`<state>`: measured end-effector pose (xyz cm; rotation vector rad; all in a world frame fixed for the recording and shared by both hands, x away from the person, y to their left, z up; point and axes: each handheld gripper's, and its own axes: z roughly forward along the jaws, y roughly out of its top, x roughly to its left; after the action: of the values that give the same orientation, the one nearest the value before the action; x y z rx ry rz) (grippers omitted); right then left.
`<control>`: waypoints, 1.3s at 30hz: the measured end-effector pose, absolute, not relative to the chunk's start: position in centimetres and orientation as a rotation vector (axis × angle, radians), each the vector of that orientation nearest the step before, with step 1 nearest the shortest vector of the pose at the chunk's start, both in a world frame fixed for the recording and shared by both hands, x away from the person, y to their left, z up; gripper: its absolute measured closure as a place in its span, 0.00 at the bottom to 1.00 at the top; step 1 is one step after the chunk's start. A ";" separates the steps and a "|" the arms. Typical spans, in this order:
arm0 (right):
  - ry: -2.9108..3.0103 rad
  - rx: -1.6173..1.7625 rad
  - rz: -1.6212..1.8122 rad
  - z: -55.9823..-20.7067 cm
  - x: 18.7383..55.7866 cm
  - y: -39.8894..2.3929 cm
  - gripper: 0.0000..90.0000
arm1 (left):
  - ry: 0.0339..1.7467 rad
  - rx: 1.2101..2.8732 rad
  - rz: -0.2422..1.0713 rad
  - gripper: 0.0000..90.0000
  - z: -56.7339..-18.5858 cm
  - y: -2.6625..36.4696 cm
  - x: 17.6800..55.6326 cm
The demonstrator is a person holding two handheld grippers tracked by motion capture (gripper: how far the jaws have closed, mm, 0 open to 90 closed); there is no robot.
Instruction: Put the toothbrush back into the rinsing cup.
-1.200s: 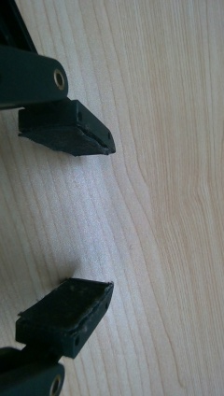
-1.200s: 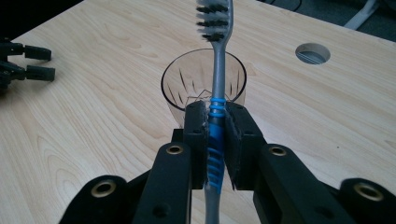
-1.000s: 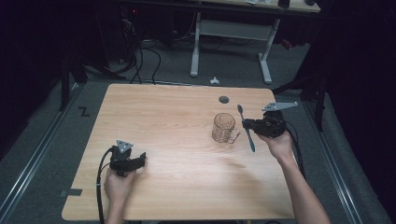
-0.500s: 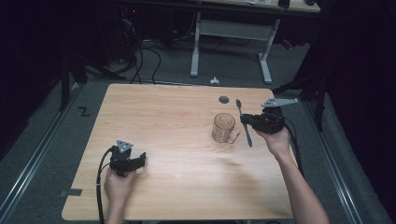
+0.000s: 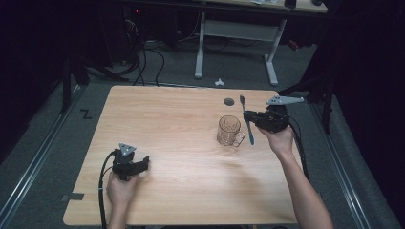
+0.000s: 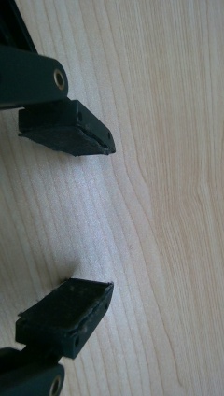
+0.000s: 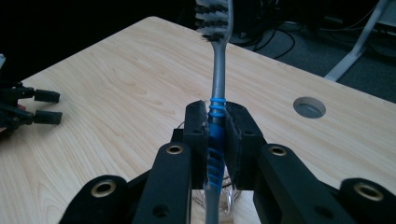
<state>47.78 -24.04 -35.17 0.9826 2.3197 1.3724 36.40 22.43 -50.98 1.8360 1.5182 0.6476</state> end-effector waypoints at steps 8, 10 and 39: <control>2.277 0.995 1.394 -34.9 48.7 -23.6 0.89 | 1.518 1.835 0.646 0.31 -51.0 22.4 36.4; 2.267 1.002 1.398 -35.0 48.9 -23.5 0.89 | 1.518 1.835 0.646 0.31 -51.0 22.4 36.4; 2.232 1.011 1.427 -35.8 50.5 -21.6 0.89 | 1.518 1.835 0.646 0.31 -51.0 22.4 36.4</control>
<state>50.52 -21.58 -35.84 1.0105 2.2323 1.4268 36.39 22.45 -50.98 1.8351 1.5179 0.6457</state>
